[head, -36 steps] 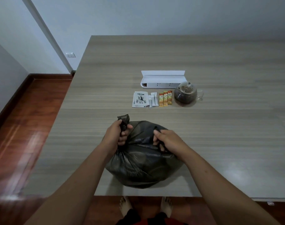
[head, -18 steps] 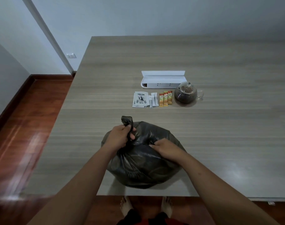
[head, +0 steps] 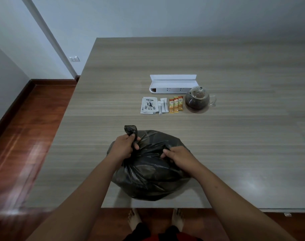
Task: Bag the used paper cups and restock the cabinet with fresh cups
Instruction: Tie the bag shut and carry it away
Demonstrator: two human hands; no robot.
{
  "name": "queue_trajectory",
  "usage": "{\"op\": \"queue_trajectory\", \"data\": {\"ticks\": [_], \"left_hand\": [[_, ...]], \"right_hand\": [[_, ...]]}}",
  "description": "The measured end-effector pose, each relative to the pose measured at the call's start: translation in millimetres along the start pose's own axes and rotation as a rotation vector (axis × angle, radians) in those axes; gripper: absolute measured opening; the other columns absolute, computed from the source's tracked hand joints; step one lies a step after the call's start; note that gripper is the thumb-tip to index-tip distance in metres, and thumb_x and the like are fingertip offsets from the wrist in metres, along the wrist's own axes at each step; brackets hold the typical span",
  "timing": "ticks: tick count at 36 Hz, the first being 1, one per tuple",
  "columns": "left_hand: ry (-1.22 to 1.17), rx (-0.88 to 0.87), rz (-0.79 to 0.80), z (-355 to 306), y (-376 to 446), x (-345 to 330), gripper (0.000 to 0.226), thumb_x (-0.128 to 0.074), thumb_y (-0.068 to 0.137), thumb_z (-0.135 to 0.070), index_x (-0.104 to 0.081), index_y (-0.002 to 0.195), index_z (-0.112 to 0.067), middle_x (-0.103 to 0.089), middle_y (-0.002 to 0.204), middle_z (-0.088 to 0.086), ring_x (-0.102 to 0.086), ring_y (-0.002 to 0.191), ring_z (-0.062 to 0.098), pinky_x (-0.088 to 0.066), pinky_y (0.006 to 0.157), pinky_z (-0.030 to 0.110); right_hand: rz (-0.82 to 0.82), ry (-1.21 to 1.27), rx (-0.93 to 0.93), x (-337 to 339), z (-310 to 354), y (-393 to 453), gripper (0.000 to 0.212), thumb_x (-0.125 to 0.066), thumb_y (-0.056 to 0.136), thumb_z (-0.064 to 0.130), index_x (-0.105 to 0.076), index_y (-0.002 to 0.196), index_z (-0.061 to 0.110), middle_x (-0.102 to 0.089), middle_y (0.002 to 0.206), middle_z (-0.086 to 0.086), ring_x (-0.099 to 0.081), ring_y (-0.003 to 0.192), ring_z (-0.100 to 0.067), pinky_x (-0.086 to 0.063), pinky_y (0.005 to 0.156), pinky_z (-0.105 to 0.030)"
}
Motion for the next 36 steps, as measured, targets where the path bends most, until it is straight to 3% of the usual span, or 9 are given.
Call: {"op": "queue_trajectory", "data": {"ticks": [4, 8, 12, 15, 19, 23, 26, 30, 36], "left_hand": [[-0.017, -0.061, 0.017, -6, -4, 0, 0.034, -0.041, 0.104, -0.031, -0.067, 0.096, -0.011, -0.052, 0.062, 0.004, -0.03, 0.033, 0.007, -0.021, 0.035, 0.016], [-0.006, -0.073, 0.062, -15, -12, -2, 0.04, -0.037, 0.102, -0.038, -0.07, 0.098, -0.017, -0.042, 0.056, -0.006, -0.027, 0.04, 0.007, -0.02, 0.04, 0.02], [0.083, -0.059, 0.088, -22, -18, -5, 0.037, -0.035, 0.1, -0.036, -0.055, 0.078, -0.013, -0.043, 0.058, -0.001, -0.029, 0.046, 0.012, -0.021, 0.047, 0.027], [0.343, -0.188, 0.095, -24, -16, -6, 0.024, -0.04, 0.096, -0.017, -0.051, 0.074, -0.018, -0.046, 0.059, -0.001, -0.036, 0.051, 0.015, -0.025, 0.051, 0.03], [0.347, -0.294, 0.075, -24, -18, -4, 0.027, -0.044, 0.098, -0.01, -0.045, 0.112, -0.032, -0.063, 0.074, 0.0, -0.048, 0.049, 0.007, -0.037, 0.052, 0.027], [0.377, -0.439, -0.016, -27, -23, -3, 0.026, -0.055, 0.09, -0.005, -0.045, 0.087, -0.029, -0.067, 0.076, 0.0, -0.054, 0.058, 0.014, -0.04, 0.057, 0.03], [0.484, -0.512, -0.019, -30, -28, -8, 0.033, -0.058, 0.086, -0.001, -0.058, 0.072, -0.031, -0.063, 0.077, -0.002, -0.052, 0.064, 0.009, -0.037, 0.06, 0.021], [0.594, -0.51, 0.005, -36, -34, -15, 0.027, -0.06, 0.088, -0.007, -0.076, 0.081, -0.028, -0.052, 0.084, 0.002, -0.049, 0.078, 0.003, -0.033, 0.063, 0.004], [0.541, -0.52, 0.071, -33, -37, -27, 0.02, -0.069, 0.086, -0.043, -0.076, 0.08, -0.025, -0.053, 0.088, -0.005, -0.051, 0.087, 0.0, -0.037, 0.072, 0.011]], "right_hand": [[-0.027, 0.298, 0.01, 6, -1, -2, 0.03, -0.053, 0.099, 0.032, -0.077, 0.088, 0.018, -0.042, 0.05, 0.009, -0.04, 0.052, -0.009, -0.034, 0.062, -0.029], [0.024, 0.472, 0.051, 10, 12, -7, 0.025, -0.049, 0.098, 0.01, -0.074, 0.095, 0.006, -0.042, 0.05, 0.008, -0.04, 0.049, -0.006, -0.032, 0.055, -0.021], [0.066, 0.081, 0.124, 11, 25, -6, 0.032, -0.047, 0.094, 0.011, -0.073, 0.111, 0.019, -0.062, 0.073, 0.018, -0.058, 0.078, -0.001, -0.042, 0.076, -0.023], [0.07, -0.197, 0.211, 8, 27, -5, 0.041, -0.042, 0.098, 0.007, -0.062, 0.13, 0.021, -0.048, 0.096, 0.008, -0.051, 0.102, -0.011, -0.039, 0.097, -0.025], [-0.074, -0.251, 0.283, 7, 21, -7, 0.039, -0.05, 0.096, 0.0, -0.066, 0.126, 0.019, -0.046, 0.092, 0.006, -0.052, 0.091, -0.011, -0.043, 0.088, -0.016], [-0.272, -0.095, 0.254, 11, 18, -9, 0.041, -0.065, 0.085, -0.004, -0.069, 0.12, 0.016, -0.063, 0.089, 0.0, -0.059, 0.08, -0.008, -0.041, 0.072, -0.001], [-0.353, 0.057, 0.19, 12, 19, -9, 0.054, -0.078, 0.074, -0.002, -0.067, 0.123, 0.017, -0.068, 0.074, 0.004, -0.062, 0.067, 0.001, -0.045, 0.071, -0.003], [-0.384, 0.109, 0.179, 13, 24, -10, 0.061, -0.083, 0.069, 0.002, -0.063, 0.123, 0.019, -0.07, 0.073, 0.0, -0.066, 0.073, -0.007, -0.048, 0.074, -0.012], [-0.356, 0.162, 0.183, 10, 31, -12, 0.058, -0.081, 0.069, -0.002, -0.061, 0.115, 0.027, -0.069, 0.066, 0.006, -0.062, 0.06, 0.006, -0.045, 0.062, -0.005]]}}
Point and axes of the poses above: each hand's wrist, its own y-axis towards the middle knuckle, its own x-axis out of the back of the hand, z = x × y, the point moved 3 cm from there along y, towards the middle knuckle
